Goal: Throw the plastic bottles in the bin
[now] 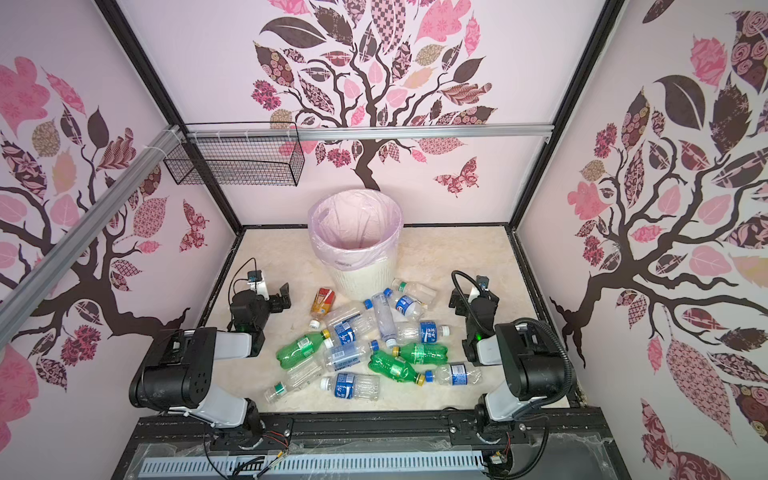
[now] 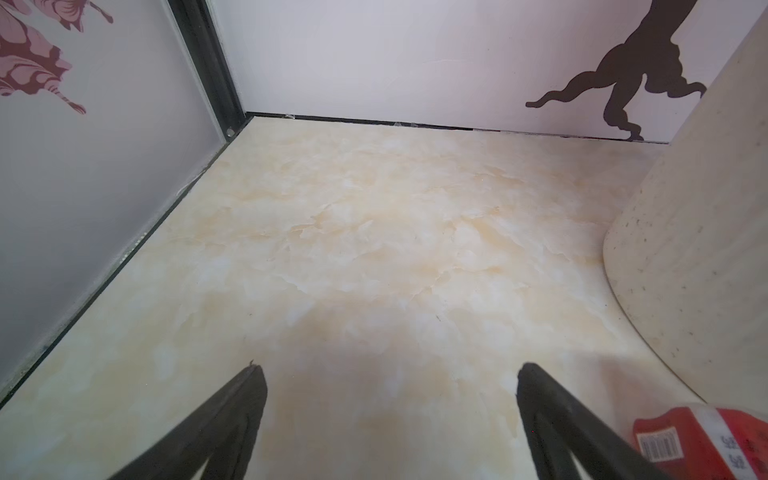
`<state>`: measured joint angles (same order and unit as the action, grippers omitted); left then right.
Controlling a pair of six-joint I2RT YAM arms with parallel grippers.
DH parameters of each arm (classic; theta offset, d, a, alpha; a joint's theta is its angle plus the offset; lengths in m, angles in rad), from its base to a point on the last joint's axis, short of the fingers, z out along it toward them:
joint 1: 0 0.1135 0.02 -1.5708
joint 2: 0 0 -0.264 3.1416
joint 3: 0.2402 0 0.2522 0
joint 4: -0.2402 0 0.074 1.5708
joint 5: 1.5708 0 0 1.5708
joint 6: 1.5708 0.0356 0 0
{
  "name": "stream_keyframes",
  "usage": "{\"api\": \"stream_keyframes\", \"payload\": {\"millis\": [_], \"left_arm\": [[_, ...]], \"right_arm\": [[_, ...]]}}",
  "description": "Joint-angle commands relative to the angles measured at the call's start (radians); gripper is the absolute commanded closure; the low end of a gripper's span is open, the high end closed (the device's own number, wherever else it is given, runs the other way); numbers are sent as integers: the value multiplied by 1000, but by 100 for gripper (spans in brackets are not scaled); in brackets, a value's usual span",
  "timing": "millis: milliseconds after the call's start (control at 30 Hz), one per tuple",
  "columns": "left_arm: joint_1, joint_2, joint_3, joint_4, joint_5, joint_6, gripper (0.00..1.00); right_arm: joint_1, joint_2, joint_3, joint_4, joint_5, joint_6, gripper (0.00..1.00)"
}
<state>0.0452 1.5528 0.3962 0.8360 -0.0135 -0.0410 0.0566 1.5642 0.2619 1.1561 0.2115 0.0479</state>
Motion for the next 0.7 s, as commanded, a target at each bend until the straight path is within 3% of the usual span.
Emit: {"api": "stream_keyframes", "payload": {"millis": [0,667], "left_arm": [[1,6,1,8,6,7,2],[1,6,1,8,6,7,2]], "right_arm": [[3,5,17,31,-7,-2,0],[3,7,20,27,-7,-2,0]]}}
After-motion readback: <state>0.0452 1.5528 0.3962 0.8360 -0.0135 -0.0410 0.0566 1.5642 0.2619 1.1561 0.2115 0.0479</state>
